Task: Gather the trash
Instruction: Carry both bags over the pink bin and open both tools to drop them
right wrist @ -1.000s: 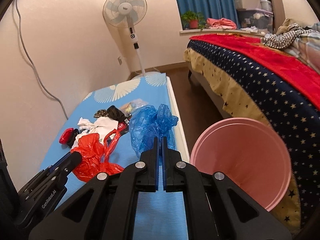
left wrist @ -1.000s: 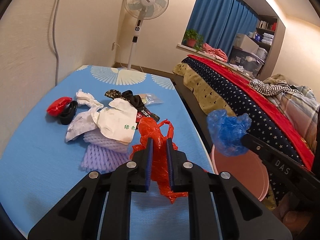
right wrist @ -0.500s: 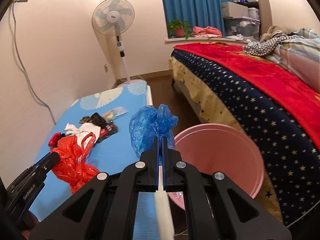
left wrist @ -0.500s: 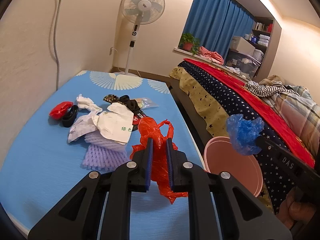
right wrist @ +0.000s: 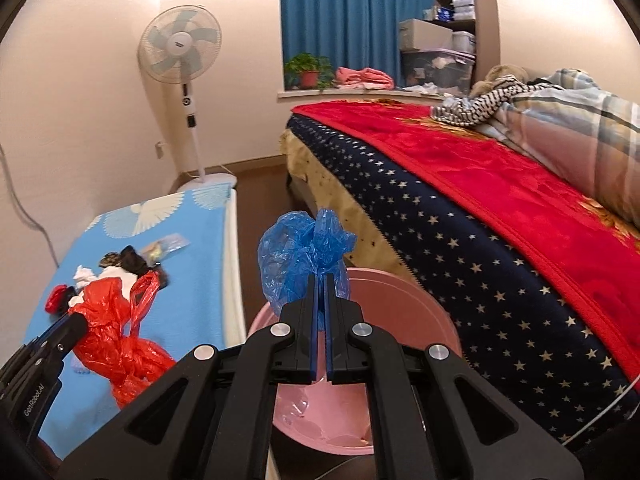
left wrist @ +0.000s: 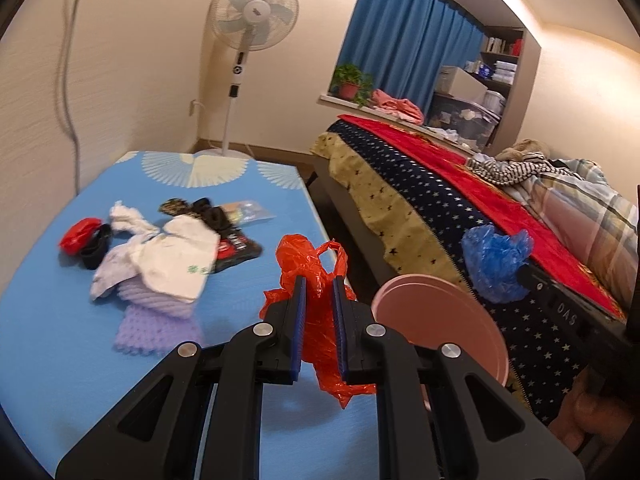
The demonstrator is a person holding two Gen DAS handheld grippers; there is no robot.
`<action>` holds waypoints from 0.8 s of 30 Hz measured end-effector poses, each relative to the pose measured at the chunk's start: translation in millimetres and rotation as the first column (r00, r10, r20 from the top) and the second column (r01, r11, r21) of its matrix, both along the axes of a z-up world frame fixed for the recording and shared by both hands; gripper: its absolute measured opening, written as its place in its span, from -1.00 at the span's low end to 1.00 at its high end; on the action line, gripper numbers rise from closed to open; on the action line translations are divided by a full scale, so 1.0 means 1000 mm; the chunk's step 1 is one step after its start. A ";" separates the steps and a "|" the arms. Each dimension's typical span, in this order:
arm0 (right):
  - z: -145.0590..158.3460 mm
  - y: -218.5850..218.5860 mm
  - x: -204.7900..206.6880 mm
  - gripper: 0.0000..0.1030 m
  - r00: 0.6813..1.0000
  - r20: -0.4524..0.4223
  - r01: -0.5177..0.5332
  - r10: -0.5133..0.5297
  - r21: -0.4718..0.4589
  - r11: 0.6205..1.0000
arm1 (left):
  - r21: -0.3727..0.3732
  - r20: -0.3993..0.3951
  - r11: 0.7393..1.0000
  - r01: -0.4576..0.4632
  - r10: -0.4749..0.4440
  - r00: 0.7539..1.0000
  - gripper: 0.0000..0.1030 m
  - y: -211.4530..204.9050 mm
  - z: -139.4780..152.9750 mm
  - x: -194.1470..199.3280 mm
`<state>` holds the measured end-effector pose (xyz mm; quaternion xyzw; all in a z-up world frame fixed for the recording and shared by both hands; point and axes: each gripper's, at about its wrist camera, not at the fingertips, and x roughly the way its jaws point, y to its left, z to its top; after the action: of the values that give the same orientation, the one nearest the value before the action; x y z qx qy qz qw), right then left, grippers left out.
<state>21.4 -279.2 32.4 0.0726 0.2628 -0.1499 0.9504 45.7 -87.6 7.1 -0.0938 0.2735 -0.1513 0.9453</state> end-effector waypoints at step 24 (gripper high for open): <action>0.008 -0.057 0.005 -0.95 0.980 -0.021 0.199 -0.198 0.036 0.979 | -0.049 -0.027 0.972 0.231 -0.232 0.972 -0.75 -0.094 -0.022 0.041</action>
<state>26.2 -336.2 40.5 0.1149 0.2651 -0.2396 0.9269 86.3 -181.2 -15.2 -0.0853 0.2946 -0.2652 0.9141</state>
